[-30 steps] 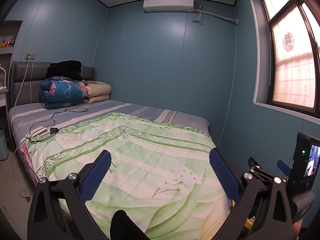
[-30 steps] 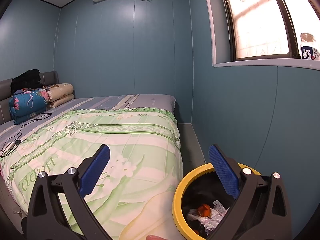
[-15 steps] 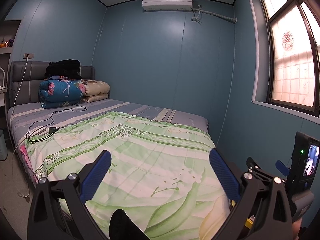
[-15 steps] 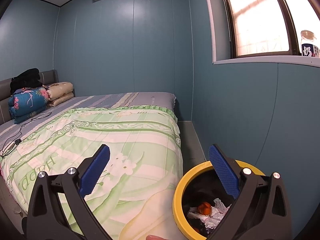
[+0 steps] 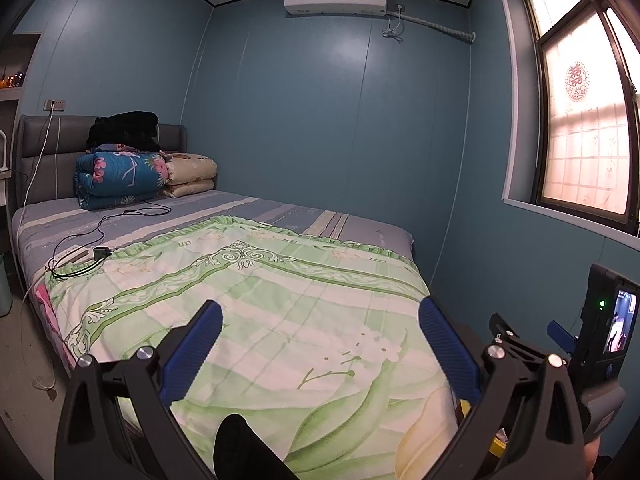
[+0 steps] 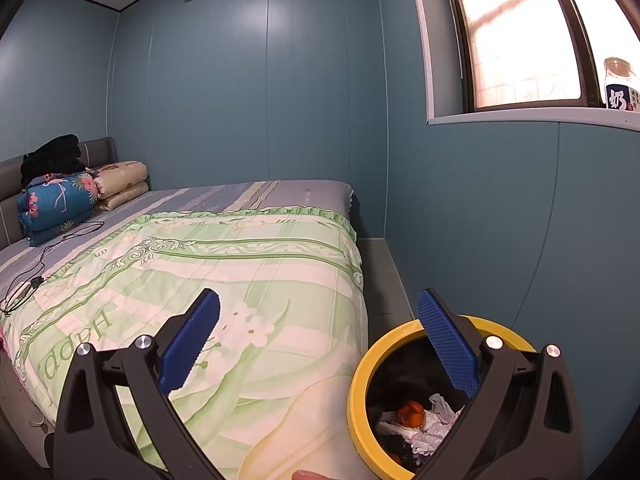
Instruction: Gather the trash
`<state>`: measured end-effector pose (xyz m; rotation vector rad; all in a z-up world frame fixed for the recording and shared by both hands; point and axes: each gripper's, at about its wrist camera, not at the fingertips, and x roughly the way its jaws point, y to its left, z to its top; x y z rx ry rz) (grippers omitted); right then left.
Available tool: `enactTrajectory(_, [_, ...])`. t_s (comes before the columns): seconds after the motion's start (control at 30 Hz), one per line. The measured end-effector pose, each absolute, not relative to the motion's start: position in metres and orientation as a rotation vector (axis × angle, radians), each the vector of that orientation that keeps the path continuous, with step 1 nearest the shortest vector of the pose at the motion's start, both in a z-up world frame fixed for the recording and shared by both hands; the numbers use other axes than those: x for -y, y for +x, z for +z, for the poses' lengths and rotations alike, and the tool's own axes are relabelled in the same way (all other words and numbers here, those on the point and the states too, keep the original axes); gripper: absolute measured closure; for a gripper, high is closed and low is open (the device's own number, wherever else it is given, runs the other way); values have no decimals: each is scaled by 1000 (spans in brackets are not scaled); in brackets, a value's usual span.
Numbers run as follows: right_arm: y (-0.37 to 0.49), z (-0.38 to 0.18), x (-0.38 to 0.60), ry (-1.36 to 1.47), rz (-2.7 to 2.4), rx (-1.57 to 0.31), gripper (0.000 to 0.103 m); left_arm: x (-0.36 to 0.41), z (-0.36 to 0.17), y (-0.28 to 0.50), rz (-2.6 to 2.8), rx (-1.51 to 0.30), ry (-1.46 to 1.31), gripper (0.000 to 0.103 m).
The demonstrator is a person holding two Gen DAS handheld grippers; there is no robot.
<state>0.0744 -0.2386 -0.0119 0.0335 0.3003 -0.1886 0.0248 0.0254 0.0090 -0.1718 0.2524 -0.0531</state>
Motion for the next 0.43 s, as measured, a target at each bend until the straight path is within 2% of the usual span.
enactTrajectory(0.43, [76, -12, 242, 41, -187, -307, 8, -21, 10, 25, -64, -248, -155, 8])
